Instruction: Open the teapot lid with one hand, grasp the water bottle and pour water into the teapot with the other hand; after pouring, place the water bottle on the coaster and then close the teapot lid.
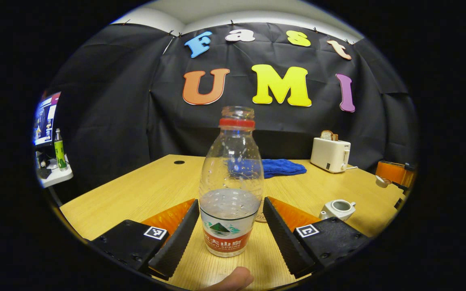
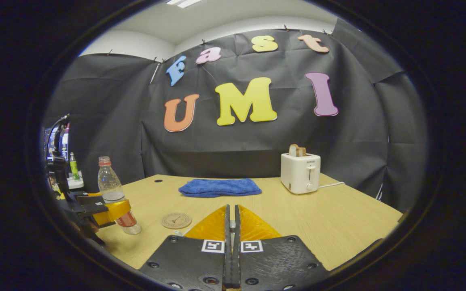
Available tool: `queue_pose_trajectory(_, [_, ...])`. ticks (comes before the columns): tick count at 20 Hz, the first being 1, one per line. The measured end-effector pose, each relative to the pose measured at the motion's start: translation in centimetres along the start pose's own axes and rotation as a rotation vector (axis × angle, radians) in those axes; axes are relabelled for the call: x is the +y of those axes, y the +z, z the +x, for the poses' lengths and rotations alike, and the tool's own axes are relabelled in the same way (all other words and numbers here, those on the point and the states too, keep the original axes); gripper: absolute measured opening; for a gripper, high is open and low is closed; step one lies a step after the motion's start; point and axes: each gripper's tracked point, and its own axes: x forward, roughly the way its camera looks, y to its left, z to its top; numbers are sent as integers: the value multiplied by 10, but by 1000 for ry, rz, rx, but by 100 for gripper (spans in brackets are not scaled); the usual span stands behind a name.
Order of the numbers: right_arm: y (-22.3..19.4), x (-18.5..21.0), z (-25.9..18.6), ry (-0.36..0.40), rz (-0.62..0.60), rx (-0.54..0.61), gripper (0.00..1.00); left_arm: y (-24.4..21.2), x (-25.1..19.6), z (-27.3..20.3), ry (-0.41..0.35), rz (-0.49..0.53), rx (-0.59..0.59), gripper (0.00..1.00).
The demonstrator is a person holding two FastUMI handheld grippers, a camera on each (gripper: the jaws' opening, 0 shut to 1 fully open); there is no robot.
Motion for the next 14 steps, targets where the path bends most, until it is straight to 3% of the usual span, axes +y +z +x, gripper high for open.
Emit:
queue_pose_trajectory(5, [7, -7, -2, -7, 11, -16, 0, -1, -4, 9, -53, -67, -23, 93])
queue_pose_trajectory(6, [7, -7, -1, -5, 17, -14, 0, 1, -2, 6, -51, -55, -30, 84])
queue_pose_trajectory(9, [8, -13, -2, -11, 18, -8, 0, 2, -2, 0, -28, -36, -10, 80])
queue_pose_trajectory(14, [20, -24, -7, -18, 5, -16, 0, 22, -9, -14, 14, 92, -32, 79])
